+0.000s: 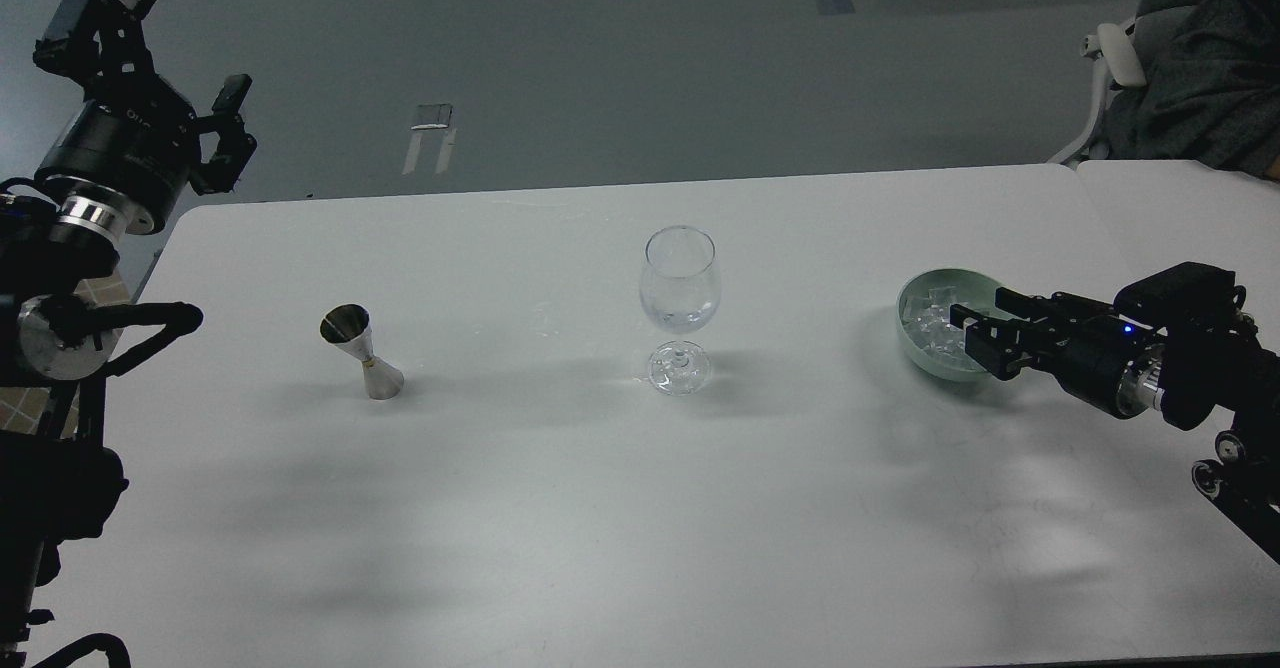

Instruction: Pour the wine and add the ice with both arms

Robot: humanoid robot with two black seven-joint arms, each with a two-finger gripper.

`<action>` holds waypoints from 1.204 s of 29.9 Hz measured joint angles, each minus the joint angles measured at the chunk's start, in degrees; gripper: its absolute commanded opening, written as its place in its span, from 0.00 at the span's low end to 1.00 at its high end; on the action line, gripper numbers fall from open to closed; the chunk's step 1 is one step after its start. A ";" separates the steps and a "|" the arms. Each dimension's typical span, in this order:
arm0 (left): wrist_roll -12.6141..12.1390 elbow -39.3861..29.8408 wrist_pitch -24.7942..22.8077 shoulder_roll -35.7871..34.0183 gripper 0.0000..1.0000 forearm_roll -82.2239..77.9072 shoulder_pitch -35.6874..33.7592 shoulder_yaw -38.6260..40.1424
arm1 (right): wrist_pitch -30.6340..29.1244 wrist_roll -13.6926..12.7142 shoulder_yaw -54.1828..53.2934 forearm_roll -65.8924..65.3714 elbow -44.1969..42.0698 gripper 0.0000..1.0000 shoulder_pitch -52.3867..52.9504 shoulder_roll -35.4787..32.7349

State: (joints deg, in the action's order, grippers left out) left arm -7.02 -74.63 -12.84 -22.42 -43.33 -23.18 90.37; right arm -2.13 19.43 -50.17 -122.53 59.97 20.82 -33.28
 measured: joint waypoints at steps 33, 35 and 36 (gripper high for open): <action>0.07 0.00 0.01 0.09 0.97 0.00 0.23 0.04 | 0.04 -0.19 0.68 0.36 -2.68 0.00 1.06 2.39; 0.07 0.01 0.01 0.09 0.97 0.00 0.23 0.04 | 0.20 -0.19 0.62 0.68 -1.80 0.00 1.06 2.35; 0.07 0.01 0.01 0.09 0.97 0.00 0.23 0.04 | 0.33 -0.18 0.53 0.87 -0.84 0.00 1.06 2.01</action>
State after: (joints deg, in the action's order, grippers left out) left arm -6.95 -74.62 -12.83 -22.33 -43.33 -22.95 90.40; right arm -1.79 19.25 -49.64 -121.66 59.12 21.87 -31.28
